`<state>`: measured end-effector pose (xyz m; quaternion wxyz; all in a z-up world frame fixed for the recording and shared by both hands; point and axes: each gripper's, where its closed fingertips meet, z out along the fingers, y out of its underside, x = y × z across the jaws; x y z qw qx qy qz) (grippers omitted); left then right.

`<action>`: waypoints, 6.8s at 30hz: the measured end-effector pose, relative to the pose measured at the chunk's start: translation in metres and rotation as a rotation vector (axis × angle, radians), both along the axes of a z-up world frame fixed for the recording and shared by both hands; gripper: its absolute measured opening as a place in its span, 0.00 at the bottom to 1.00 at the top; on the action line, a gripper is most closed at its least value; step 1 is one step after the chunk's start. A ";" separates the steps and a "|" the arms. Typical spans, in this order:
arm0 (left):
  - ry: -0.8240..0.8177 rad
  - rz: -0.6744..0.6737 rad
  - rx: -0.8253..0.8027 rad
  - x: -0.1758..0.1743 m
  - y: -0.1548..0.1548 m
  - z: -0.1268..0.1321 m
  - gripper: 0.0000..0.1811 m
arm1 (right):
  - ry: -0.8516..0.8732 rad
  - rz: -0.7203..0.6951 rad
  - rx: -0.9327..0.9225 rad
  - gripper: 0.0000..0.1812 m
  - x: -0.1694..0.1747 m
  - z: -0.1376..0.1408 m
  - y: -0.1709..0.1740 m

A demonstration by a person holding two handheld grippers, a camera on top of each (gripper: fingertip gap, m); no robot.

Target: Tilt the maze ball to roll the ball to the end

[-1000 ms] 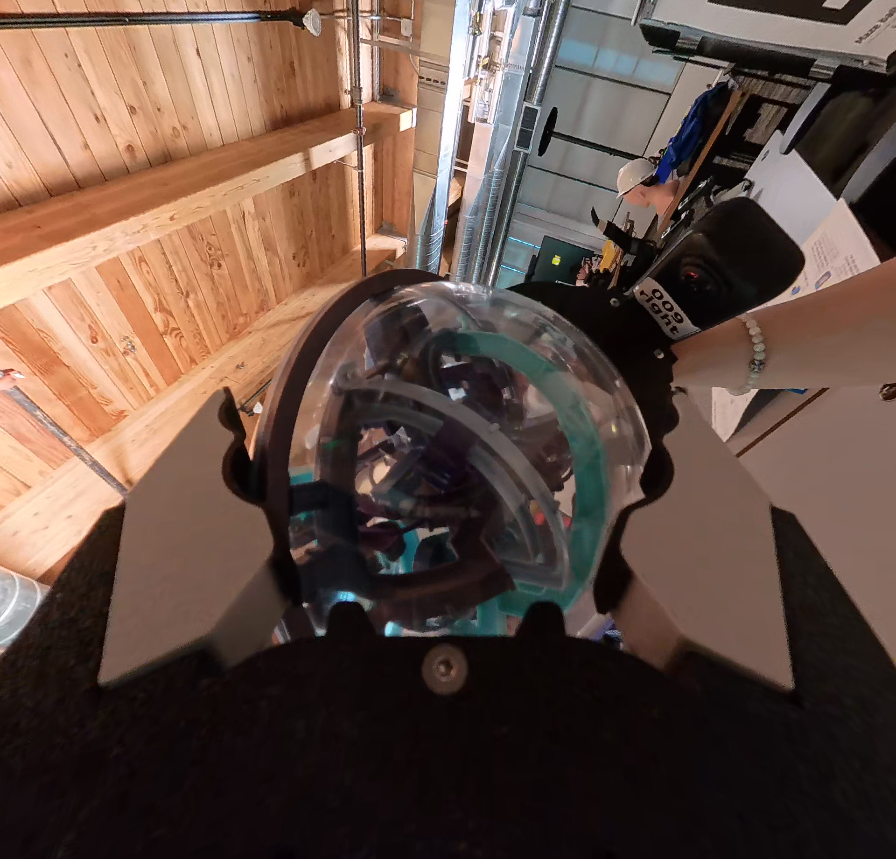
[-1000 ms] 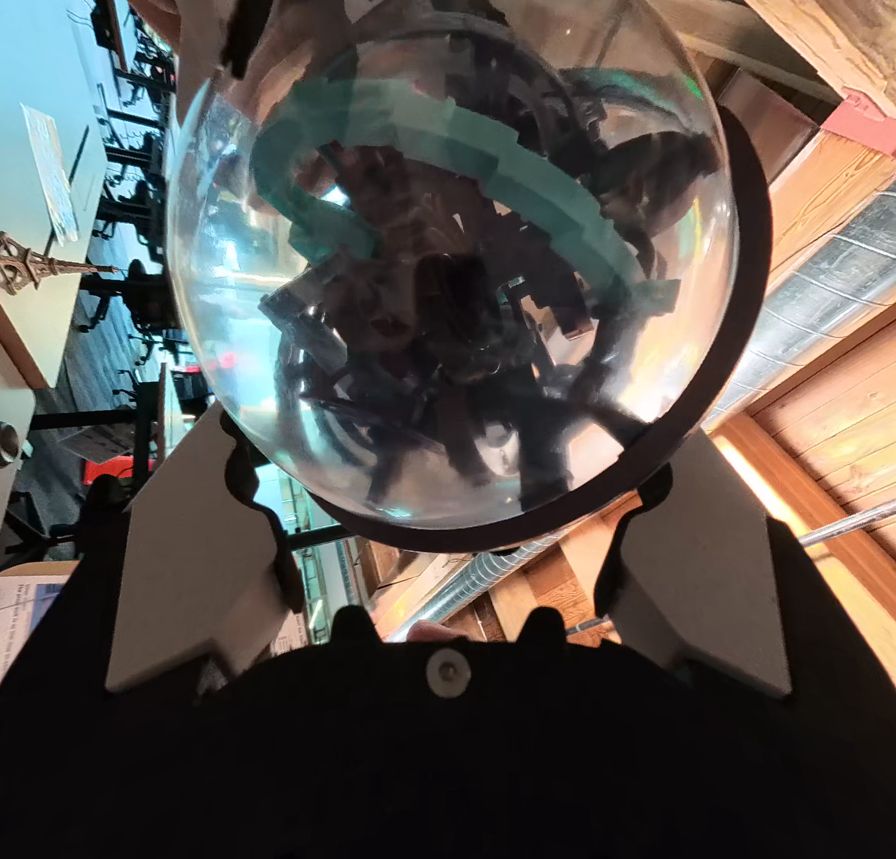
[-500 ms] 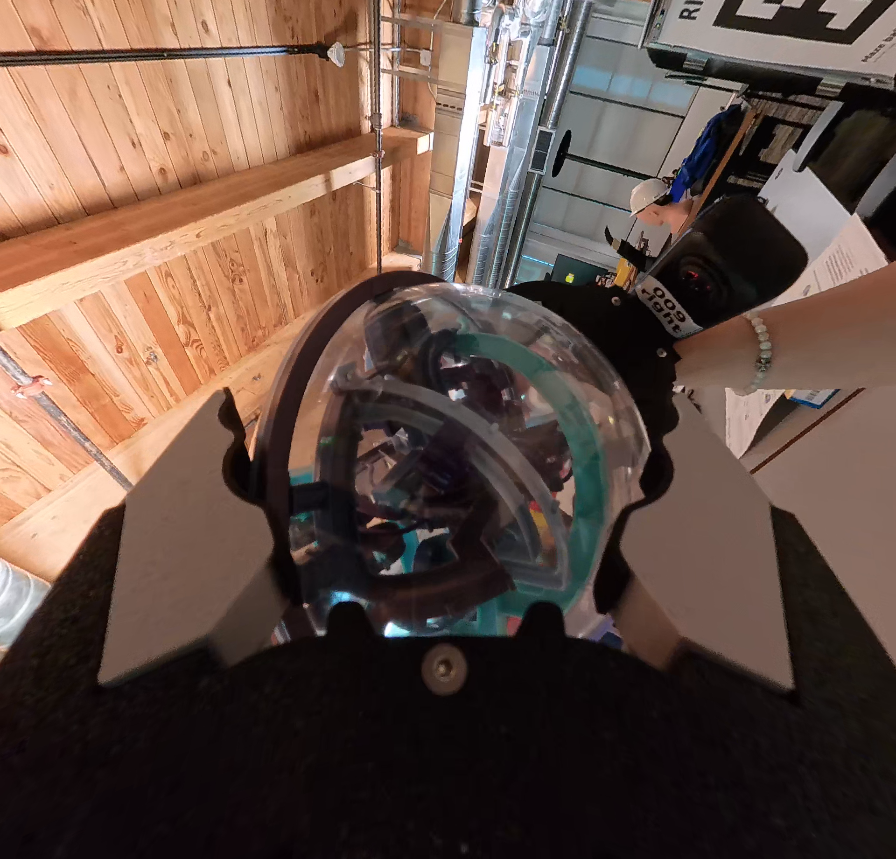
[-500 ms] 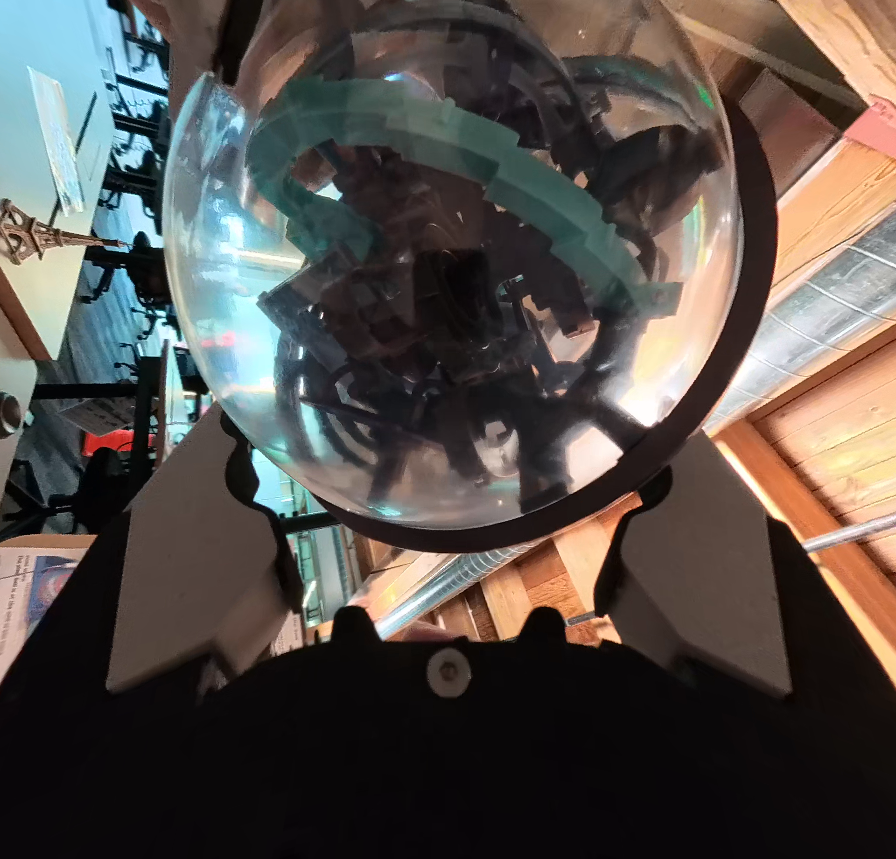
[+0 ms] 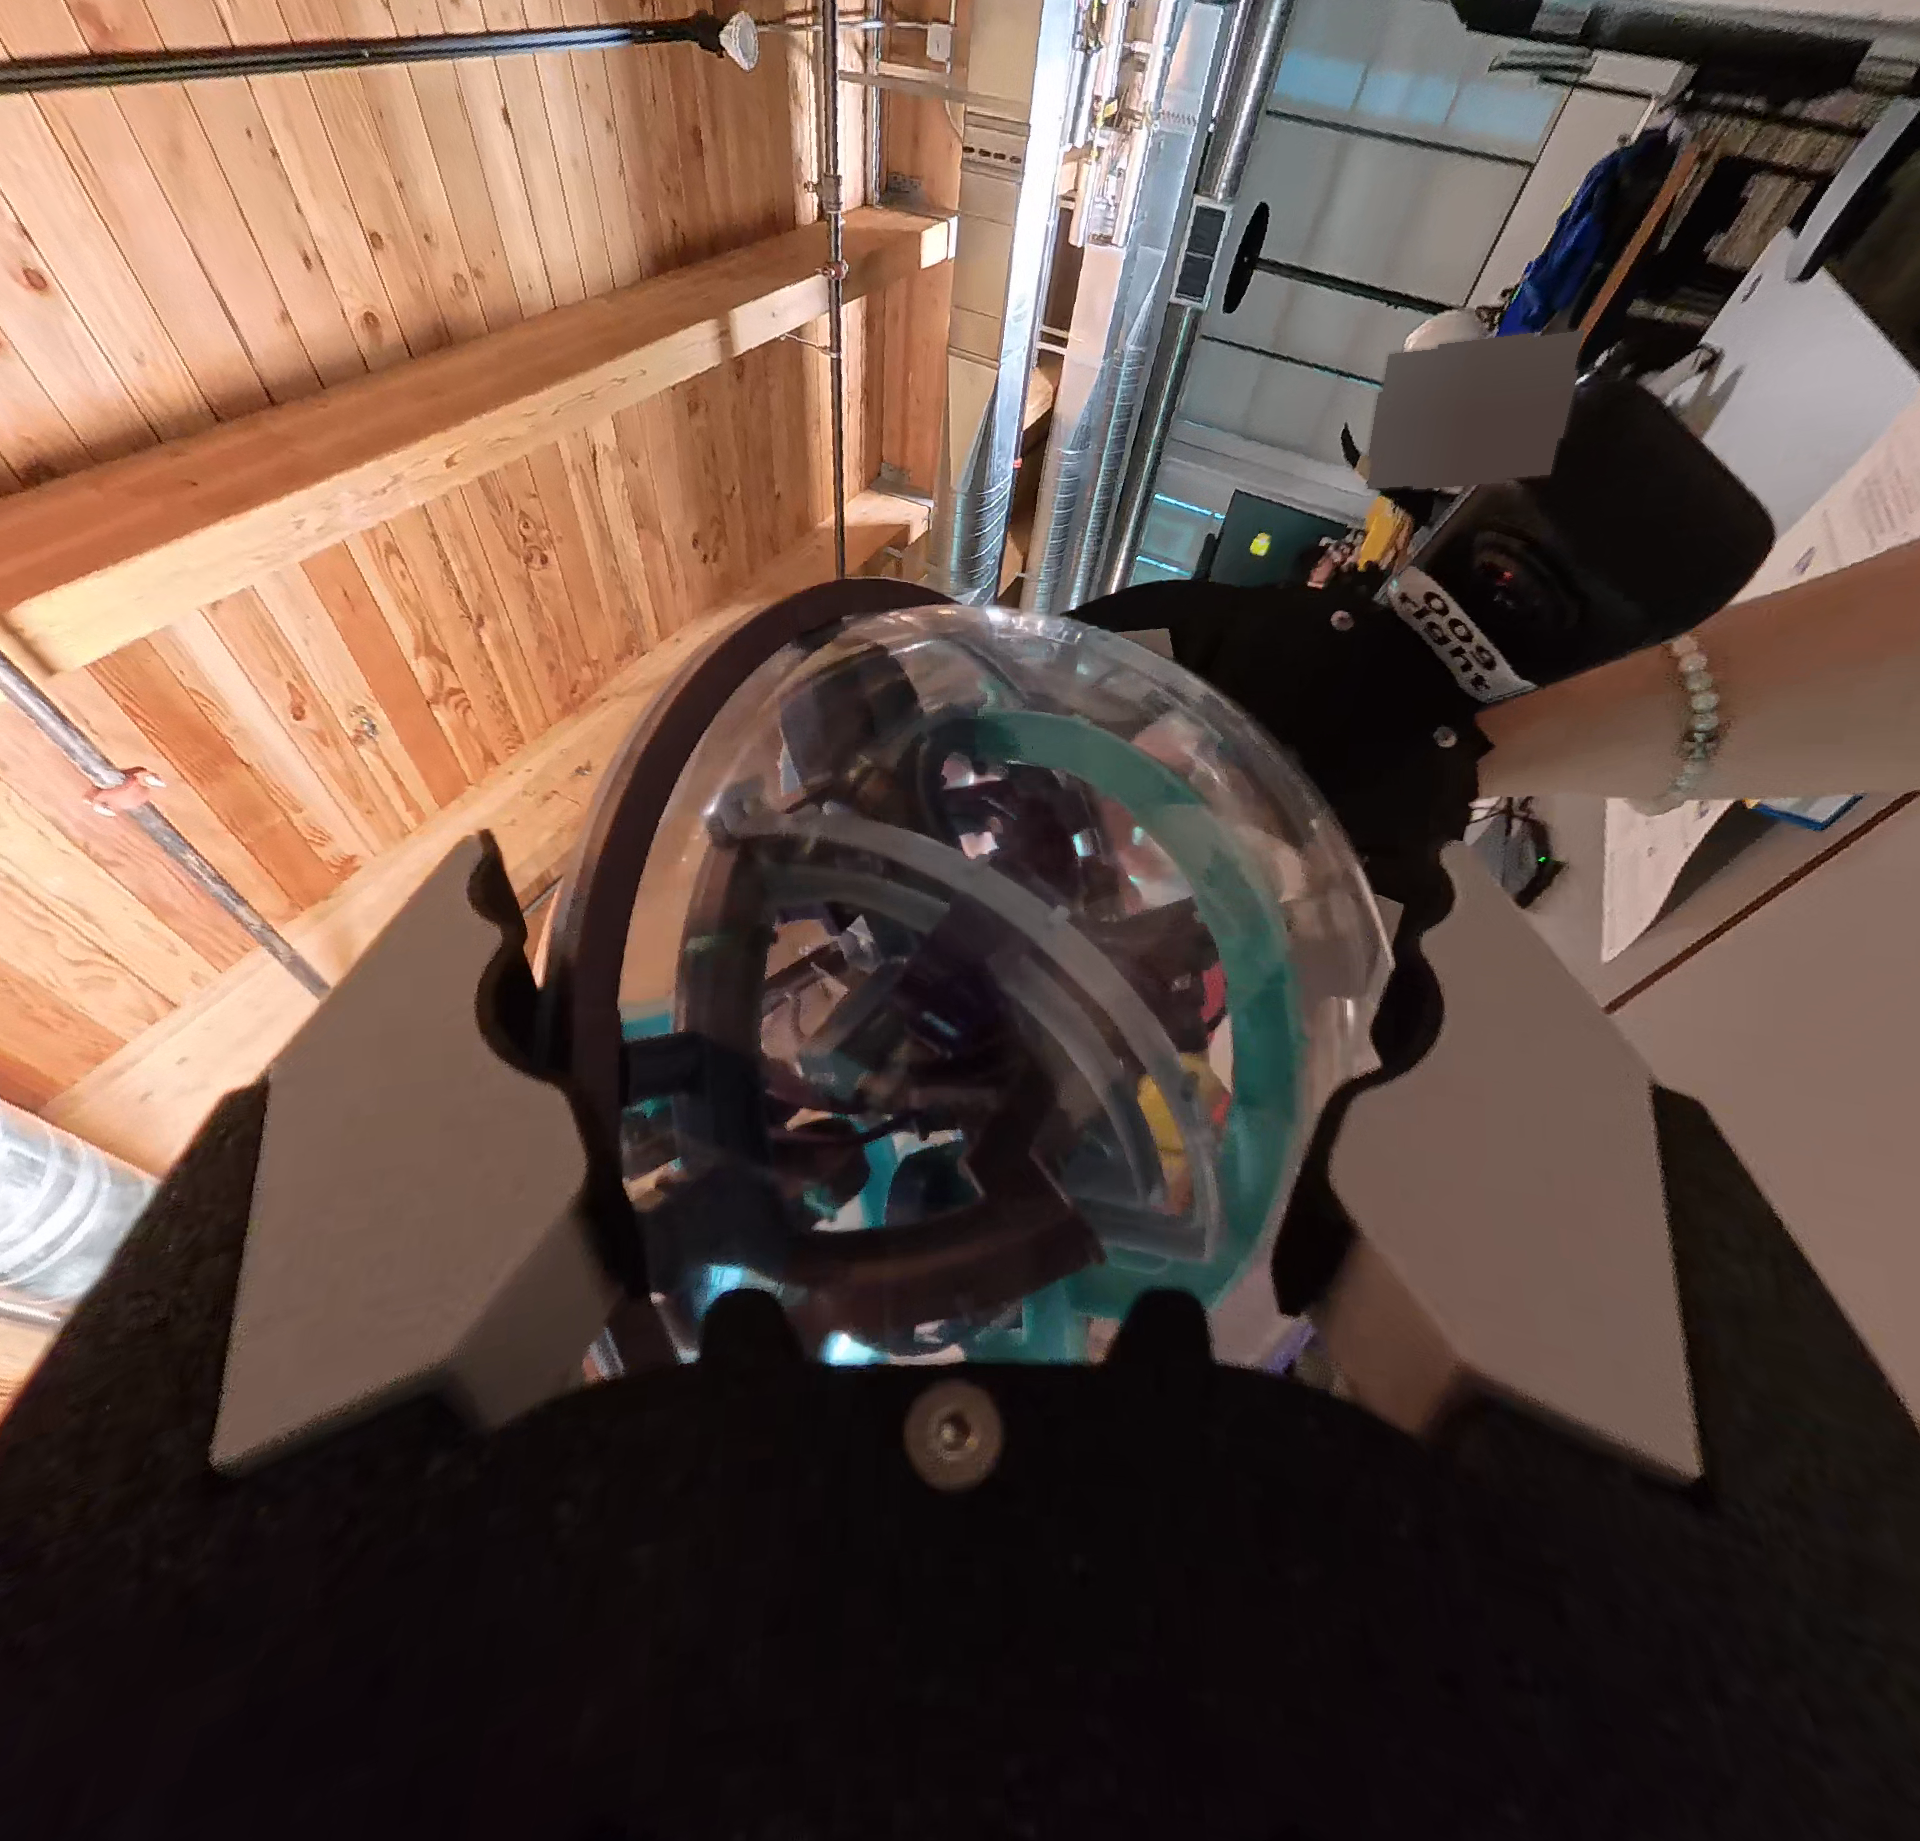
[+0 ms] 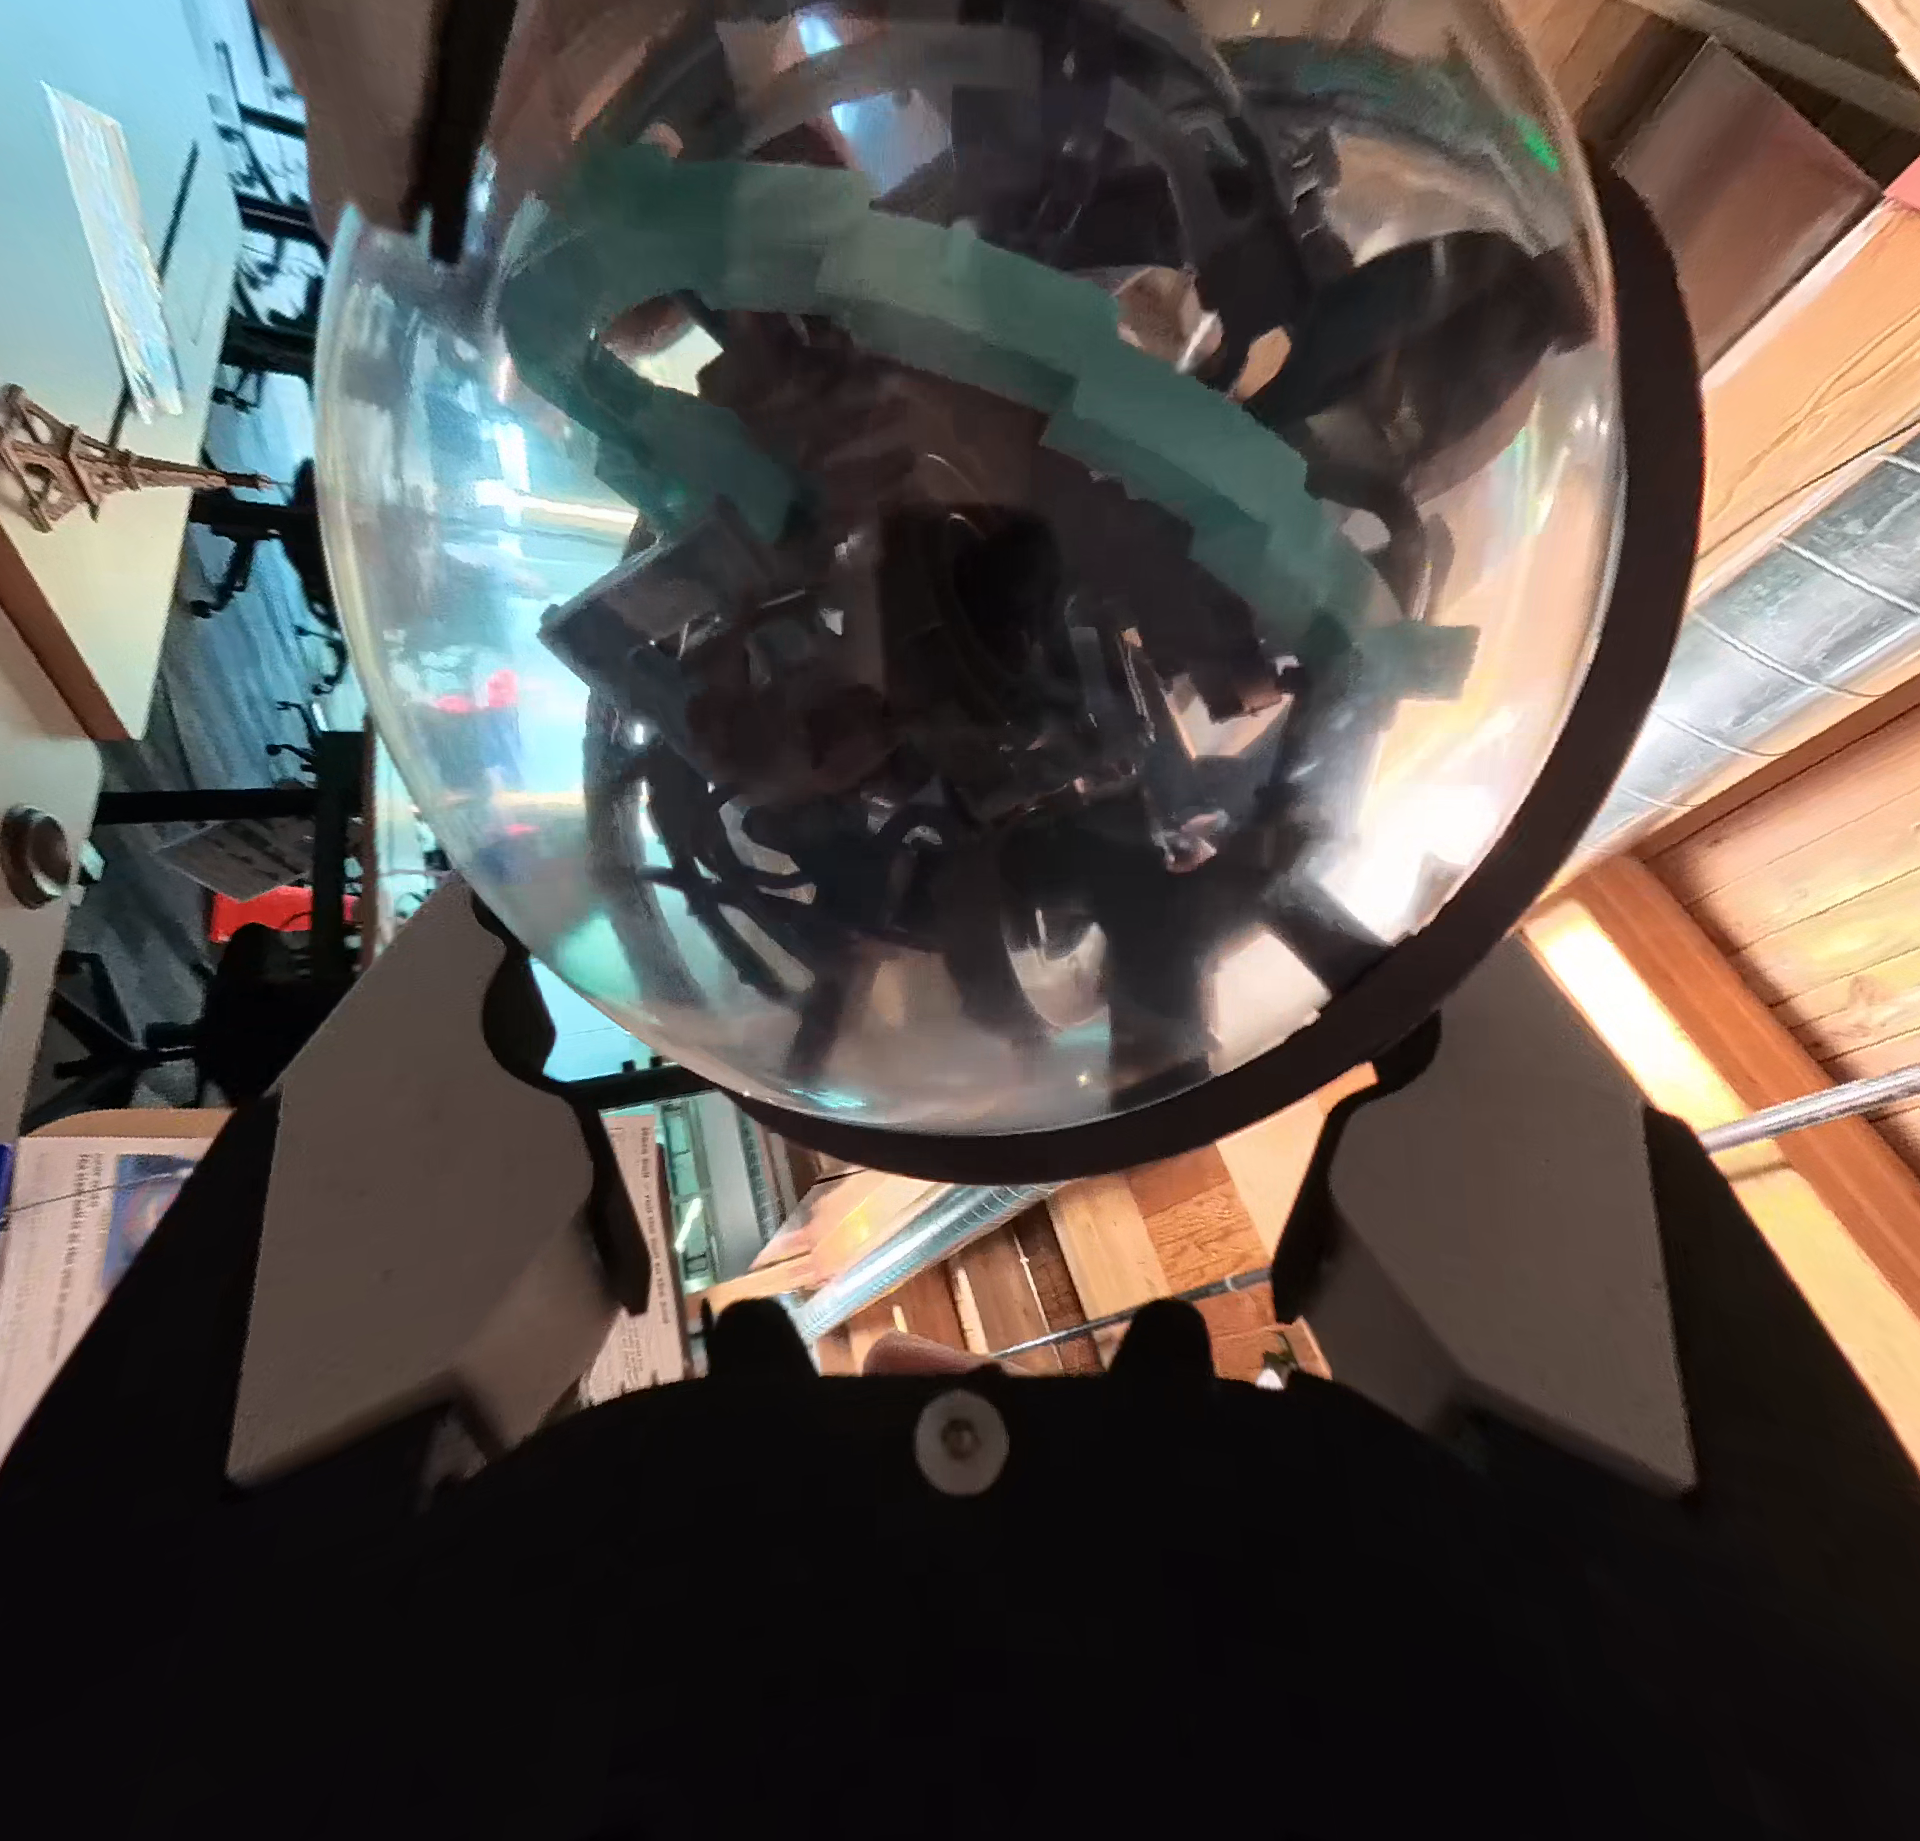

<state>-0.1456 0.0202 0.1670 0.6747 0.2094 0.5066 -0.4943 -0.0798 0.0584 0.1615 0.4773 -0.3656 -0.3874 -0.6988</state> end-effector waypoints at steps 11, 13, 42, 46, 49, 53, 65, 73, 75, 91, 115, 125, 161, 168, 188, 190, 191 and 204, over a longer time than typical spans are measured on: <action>-0.017 0.001 -0.005 0.003 0.002 -0.005 0.87 | -0.011 -0.021 0.005 0.87 0.005 -0.004 0.002; -0.021 -0.013 -0.003 0.002 0.003 -0.006 0.87 | -0.018 -0.031 0.006 0.87 0.004 -0.004 0.002; 0.909 -0.190 -0.426 0.060 0.038 -0.010 0.87 | 0.789 0.229 -0.369 0.87 0.015 -0.059 0.020; 1.200 -0.072 -0.511 0.096 0.053 -0.039 0.87 | 1.125 0.315 -0.403 0.87 0.032 -0.094 0.034; 1.309 -0.161 -0.556 0.097 0.055 -0.046 0.87 | 1.218 0.384 -0.364 0.87 0.025 -0.097 0.033; 1.309 -0.362 -0.618 0.078 0.046 -0.026 0.87 | 1.185 0.546 -0.311 0.87 0.000 -0.066 0.018; 0.927 0.091 -0.297 0.091 0.032 -0.033 0.87 | 0.902 0.276 -0.278 0.87 0.045 -0.084 0.027; 0.910 0.158 -0.205 0.089 0.028 -0.035 0.87 | 0.864 0.377 -0.187 0.87 0.041 -0.080 0.030; 0.927 0.142 -0.208 0.090 0.030 -0.034 0.87 | 0.872 0.375 -0.184 0.87 0.042 -0.079 0.030; 1.024 -0.173 -0.286 0.075 0.036 -0.019 0.87 | 0.858 0.417 -0.128 0.87 0.020 -0.063 0.025; 0.953 0.535 0.461 0.117 -0.011 -0.038 0.87 | 0.911 0.659 0.469 0.87 0.065 -0.052 0.018; 0.977 0.177 0.494 0.083 -0.015 -0.017 0.87 | 0.755 0.535 0.562 0.87 0.040 -0.032 0.001; -0.342 0.002 0.008 -0.006 0.004 0.032 0.87 | -0.274 -0.043 0.025 0.87 -0.005 0.054 -0.001; -0.398 -0.131 -0.270 -0.017 0.033 0.032 0.87 | -0.359 -0.153 -0.263 0.87 -0.016 0.050 0.020; -0.308 -0.328 -0.479 -0.040 0.070 0.030 0.86 | -0.333 -0.245 -0.498 0.87 -0.037 0.042 0.048; -0.317 -0.277 -0.431 -0.039 0.066 0.032 0.86 | -0.338 -0.224 -0.436 0.87 -0.037 0.045 0.048; -0.318 -0.253 -0.406 -0.039 0.064 0.033 0.86 | -0.338 -0.212 -0.405 0.87 -0.036 0.047 0.047; -0.321 -0.040 -0.073 -0.026 0.028 0.024 0.85 | -0.256 -0.060 -0.014 0.87 -0.022 0.047 0.023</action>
